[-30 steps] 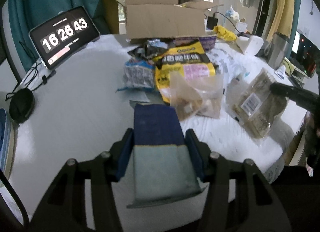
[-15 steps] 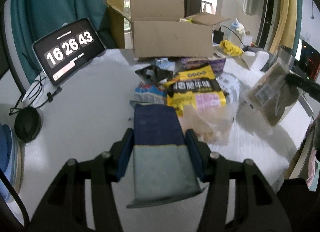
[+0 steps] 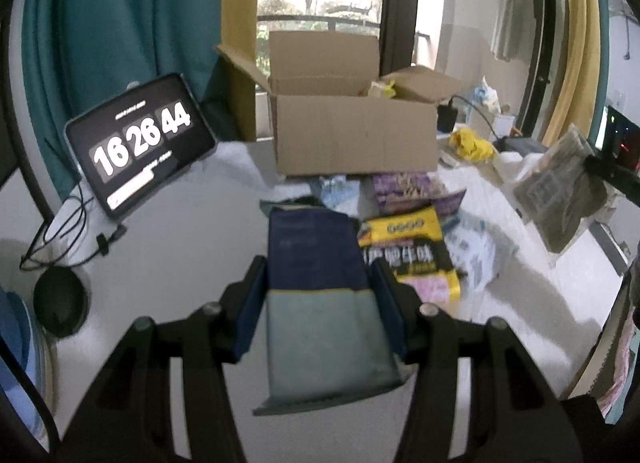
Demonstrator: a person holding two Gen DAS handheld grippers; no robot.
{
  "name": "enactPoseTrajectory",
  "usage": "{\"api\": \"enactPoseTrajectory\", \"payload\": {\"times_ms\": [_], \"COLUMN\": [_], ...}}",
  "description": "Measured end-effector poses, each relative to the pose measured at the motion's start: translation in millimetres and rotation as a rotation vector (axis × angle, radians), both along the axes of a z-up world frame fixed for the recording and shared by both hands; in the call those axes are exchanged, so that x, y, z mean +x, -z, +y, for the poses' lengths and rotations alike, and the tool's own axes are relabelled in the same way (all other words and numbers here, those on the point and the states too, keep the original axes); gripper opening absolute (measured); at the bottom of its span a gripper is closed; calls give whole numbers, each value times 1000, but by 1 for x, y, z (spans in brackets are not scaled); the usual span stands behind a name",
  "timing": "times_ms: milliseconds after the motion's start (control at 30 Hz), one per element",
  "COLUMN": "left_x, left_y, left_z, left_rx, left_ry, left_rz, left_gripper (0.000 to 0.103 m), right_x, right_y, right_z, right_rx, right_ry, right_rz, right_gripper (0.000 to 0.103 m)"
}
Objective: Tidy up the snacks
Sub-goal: 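Lift both held packets and carry them toward the cardboard box, then lower both packets into the box and open both tools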
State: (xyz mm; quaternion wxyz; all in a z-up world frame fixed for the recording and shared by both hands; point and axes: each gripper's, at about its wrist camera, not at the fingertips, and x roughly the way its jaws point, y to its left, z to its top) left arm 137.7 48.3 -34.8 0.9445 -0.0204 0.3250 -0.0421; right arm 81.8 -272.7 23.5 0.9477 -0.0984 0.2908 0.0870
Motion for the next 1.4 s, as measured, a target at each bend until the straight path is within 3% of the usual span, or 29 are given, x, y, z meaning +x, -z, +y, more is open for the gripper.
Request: {"api": "enactPoseTrajectory", "payload": {"times_ms": [400,1400], "left_x": [43,161], "left_y": [-29,-73], "left_z": [-5,8], "left_rx": [29,63], "left_ry": [33,58], "left_rz": [-60,-186], "left_gripper": [54,54], "right_x": [46,177], "right_y": [-25,-31], "right_z": [8,43], "right_rx": [23,92], "right_ry": [-33,-131], "right_rz": [-66,-132], "right_gripper": [16,16]}}
